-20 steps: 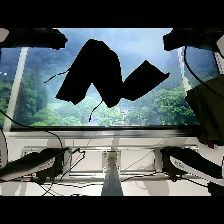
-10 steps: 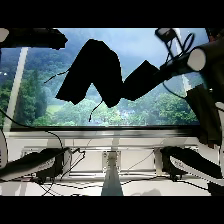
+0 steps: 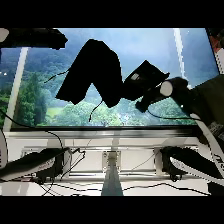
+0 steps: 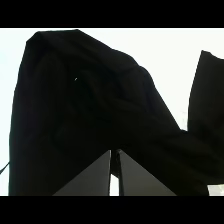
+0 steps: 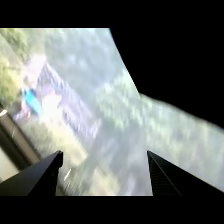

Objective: Fold the clothes and pants, and hang the long-sleeved shirts on hangers.

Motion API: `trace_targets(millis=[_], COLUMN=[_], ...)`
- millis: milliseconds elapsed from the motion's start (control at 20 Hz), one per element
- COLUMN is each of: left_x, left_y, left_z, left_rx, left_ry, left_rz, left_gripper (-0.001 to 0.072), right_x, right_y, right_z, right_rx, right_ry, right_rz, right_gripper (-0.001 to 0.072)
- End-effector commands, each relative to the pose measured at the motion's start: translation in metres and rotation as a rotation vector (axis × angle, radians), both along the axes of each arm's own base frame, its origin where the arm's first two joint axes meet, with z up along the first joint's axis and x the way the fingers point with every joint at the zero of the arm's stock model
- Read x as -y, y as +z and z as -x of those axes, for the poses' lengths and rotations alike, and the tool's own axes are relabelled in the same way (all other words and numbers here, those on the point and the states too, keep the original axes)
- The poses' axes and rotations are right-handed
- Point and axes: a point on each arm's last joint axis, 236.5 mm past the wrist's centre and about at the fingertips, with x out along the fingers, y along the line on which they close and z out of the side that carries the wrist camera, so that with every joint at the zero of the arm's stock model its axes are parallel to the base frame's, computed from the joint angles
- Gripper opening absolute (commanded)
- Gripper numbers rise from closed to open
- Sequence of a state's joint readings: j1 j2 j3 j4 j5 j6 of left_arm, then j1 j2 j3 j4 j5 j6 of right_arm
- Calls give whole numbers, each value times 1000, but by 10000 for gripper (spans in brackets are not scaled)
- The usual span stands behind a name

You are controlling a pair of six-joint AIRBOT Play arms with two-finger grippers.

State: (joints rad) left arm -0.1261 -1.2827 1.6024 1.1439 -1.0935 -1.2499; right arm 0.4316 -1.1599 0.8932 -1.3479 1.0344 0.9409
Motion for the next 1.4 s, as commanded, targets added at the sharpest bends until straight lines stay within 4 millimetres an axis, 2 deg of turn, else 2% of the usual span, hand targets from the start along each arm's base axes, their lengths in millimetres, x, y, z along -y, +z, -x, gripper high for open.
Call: trace_targets(millis=[0,100,200,350,450,650,900,1050,1200,1350], left_x=[-1,-1,-1,-1,-1,-1,0,1,1,1], left_y=[0,0,0,0,0,-1,-19,-30,-33,-33], left_z=[0,0,0,0,0,-1,-2,3,6,6], left_rx=[1,1,1,1,1,-2,-53,-102,-115,-115], left_ry=[1,1,1,1,1,1,-7,-24,-29,-29], left_rz=[0,0,0,0,0,-1,-10,-22,-26,-25], left_gripper=[53,53,53,53,53,53,53,53,53,53], right_x=[-50,-73,-91,-108,-115,-133,-141,-142,-151,-166], right_y=[0,-6,-23,-53,-63,-65,-67,-63,-43,-45], right_z=[-24,-34,-35,-35,-33,-43,-50,-42,-36,-21], right_rx=[254,379,453,448,430,437,449,414,460,463], right_ry=[191,344,530,579,604,631,668,693,727,774], right_rz=[-78,-37,24,35,43,27,30,33,24,16], right_gripper=[594,592,591,592,593,592,591,591,591,586])
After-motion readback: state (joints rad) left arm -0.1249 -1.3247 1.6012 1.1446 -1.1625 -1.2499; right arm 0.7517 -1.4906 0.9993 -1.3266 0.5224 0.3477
